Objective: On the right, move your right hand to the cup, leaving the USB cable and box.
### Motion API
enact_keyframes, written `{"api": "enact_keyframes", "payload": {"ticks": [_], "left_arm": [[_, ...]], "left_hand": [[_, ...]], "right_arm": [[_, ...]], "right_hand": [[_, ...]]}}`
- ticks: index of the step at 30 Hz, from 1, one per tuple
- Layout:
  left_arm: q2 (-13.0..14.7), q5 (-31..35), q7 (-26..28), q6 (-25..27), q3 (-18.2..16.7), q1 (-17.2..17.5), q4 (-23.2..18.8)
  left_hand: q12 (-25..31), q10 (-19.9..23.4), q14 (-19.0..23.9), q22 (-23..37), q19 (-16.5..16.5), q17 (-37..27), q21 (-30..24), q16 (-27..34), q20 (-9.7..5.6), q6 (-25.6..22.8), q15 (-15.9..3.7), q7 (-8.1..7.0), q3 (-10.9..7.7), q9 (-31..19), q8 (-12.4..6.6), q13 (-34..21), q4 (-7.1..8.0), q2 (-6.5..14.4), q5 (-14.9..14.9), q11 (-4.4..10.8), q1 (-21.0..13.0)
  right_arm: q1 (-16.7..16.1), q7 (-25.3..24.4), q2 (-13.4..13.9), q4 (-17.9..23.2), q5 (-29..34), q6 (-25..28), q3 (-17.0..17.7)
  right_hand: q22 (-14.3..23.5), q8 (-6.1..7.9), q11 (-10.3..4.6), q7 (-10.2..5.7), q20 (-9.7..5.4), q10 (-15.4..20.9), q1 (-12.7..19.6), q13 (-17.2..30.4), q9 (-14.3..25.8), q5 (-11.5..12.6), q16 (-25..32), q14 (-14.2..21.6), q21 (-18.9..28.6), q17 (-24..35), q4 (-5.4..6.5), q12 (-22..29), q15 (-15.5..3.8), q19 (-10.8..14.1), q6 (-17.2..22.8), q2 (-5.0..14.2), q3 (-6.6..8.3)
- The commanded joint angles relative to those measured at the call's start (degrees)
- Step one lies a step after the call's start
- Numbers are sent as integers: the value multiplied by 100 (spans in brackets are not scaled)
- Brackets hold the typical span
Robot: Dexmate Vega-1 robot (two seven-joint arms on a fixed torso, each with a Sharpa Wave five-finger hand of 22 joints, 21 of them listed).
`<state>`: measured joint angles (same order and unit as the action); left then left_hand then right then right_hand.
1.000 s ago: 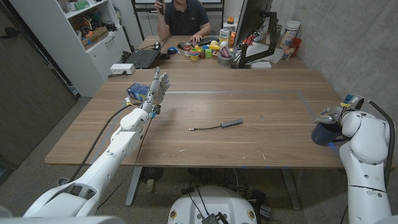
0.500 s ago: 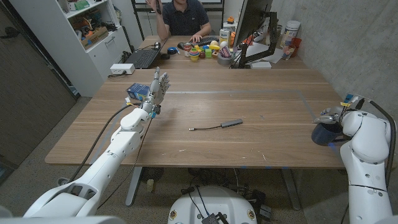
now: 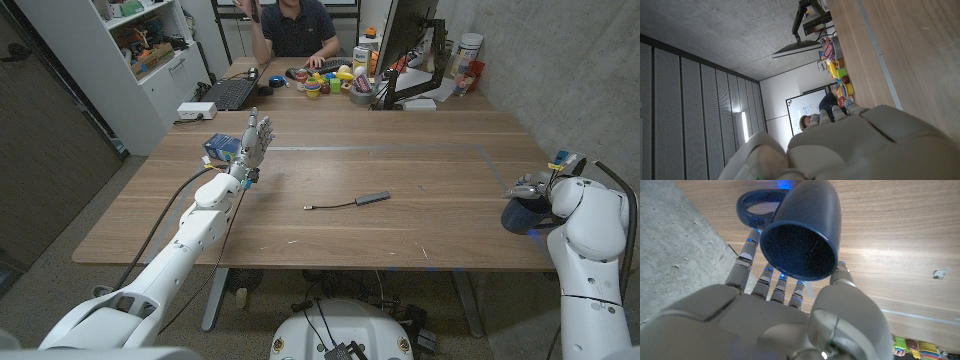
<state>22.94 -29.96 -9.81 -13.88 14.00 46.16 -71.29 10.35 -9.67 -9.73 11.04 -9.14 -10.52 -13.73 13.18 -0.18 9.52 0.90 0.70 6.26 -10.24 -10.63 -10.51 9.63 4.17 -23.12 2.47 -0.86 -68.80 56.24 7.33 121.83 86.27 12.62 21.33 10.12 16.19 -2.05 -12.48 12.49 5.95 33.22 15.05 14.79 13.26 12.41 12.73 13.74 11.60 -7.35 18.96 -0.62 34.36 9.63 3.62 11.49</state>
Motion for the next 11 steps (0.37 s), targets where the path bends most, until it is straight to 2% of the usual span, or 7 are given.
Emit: {"api": "enact_keyframes", "payload": {"ticks": [1,11], "left_arm": [[-29,6,-24,-28,9,-39,66],[-41,6,-39,-37,6,-67,117]], "left_hand": [[29,-819,-865,27,25,-19,42,-16,-6,797,11,-36,18,-19,-15,-18,12,387,-20,7,-51],[32,-814,-862,27,26,-19,49,-16,-10,799,13,-37,26,-19,-16,-18,12,386,-21,5,-52]], "right_arm": [[44,43,34,-21,-5,30,-13],[80,90,31,-37,-37,54,-27]], "right_hand": [[12,20,-11,-14,-2,43,-37,30,30,-49,11,56,-17,28,28,40,9,59,53,38,21],[9,22,-9,-15,-5,74,-52,40,40,-100,5,82,-25,31,40,71,1,113,57,39,24]]}}
